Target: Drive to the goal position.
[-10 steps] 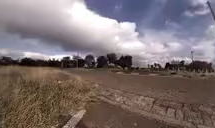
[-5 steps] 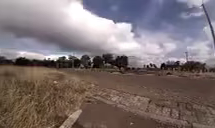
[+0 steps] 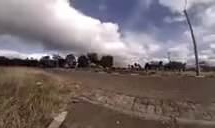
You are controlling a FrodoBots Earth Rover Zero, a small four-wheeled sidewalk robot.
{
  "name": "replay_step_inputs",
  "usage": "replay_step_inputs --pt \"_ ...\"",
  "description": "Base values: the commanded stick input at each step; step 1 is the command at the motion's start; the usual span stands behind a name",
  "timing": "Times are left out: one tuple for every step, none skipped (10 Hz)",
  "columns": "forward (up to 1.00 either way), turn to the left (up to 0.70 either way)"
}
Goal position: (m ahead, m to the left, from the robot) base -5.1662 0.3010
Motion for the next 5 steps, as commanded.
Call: replay_step_inputs --pt "0.0 -0.7" --pt "0.0 -0.7" --pt "0.0 -0.7" --pt "0.0 -0.7" --pt "0.0 -0.7"
